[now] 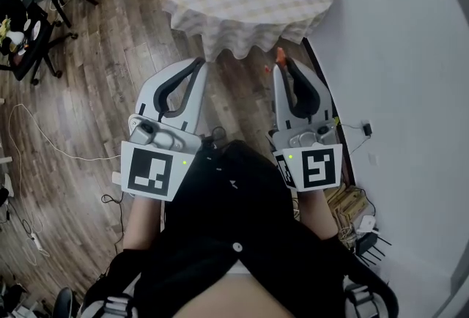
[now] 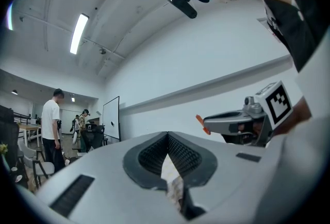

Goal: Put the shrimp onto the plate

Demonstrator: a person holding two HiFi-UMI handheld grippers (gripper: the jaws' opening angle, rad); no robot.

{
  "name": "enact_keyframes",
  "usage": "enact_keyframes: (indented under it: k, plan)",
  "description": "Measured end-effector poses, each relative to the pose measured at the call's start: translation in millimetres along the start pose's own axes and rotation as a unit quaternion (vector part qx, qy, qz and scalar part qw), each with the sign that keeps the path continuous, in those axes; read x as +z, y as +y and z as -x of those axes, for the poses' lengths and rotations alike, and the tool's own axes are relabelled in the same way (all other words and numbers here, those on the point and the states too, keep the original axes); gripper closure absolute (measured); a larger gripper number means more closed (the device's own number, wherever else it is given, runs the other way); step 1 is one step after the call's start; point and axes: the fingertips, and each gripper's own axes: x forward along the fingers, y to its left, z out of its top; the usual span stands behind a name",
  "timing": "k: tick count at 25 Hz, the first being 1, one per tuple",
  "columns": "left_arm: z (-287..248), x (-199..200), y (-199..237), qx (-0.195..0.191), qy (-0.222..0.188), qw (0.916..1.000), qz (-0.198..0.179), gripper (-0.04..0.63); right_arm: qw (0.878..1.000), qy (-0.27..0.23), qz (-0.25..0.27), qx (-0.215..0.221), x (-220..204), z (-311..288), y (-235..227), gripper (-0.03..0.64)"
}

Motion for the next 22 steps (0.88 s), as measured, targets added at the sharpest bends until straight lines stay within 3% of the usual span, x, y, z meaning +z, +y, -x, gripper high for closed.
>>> enact_keyframes:
  k: [12,22]
  plan:
    - [12.0,-4.1,-1.5,-0.017,-0.001,0.9998,-0.003,0.592,1.000,0.004,0.001,-0.019,-1.2,8.2,9.6,0.569]
    - [0.5,-8.0,6.4,-0.001,-0.001,1.0000,0.003,0.592,1.000,0.000,0.003,-0.003,-5.3,-8.9,2.6,0.569]
